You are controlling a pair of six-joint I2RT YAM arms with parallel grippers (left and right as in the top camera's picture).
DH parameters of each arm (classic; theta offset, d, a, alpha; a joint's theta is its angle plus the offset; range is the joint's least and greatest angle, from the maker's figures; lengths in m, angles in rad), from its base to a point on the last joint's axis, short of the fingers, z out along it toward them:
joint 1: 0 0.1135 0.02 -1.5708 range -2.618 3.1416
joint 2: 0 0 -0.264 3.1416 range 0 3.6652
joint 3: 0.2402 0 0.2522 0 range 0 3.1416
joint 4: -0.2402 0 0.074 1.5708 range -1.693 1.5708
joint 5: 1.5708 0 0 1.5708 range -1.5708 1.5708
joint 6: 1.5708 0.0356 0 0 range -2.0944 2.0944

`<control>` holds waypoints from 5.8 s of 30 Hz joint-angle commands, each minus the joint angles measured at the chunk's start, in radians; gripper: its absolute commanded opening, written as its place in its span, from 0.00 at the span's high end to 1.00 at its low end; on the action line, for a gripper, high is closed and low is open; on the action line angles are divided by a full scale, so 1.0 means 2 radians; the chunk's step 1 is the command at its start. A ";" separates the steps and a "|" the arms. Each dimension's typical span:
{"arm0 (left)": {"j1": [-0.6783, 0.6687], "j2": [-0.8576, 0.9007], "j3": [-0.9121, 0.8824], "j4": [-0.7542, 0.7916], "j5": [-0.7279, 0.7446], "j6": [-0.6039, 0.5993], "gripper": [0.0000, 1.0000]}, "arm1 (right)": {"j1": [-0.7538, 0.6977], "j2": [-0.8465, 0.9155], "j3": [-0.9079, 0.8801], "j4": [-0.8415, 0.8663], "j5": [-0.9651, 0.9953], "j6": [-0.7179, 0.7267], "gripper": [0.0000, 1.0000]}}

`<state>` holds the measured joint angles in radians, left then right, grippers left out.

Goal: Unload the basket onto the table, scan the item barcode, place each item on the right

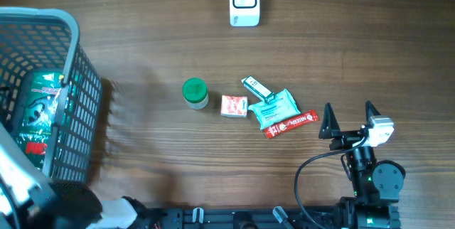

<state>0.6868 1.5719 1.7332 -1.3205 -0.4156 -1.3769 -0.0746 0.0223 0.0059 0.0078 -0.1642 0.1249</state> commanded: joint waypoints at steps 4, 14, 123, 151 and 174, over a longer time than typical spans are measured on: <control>0.042 0.122 -0.001 0.002 0.106 -0.161 0.00 | -0.001 -0.003 0.000 0.002 -0.004 -0.009 0.00; -0.004 0.268 -0.001 0.035 0.107 -0.168 0.00 | -0.001 -0.003 0.000 0.002 -0.004 -0.009 0.00; -0.364 -0.784 -0.365 0.509 0.273 0.758 0.00 | -0.001 -0.003 0.000 0.002 -0.004 -0.009 0.00; -0.369 -0.777 -0.641 0.562 0.231 0.723 0.00 | -0.001 -0.002 0.000 0.011 -0.134 0.356 0.00; -0.369 -0.768 -0.837 0.563 0.260 0.723 0.00 | -0.001 0.161 0.173 -0.197 -0.326 0.176 0.01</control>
<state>-0.0444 0.0216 0.0643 -0.1890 0.1799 0.0830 -0.0750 0.3199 0.1806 -0.2783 -0.9039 0.6331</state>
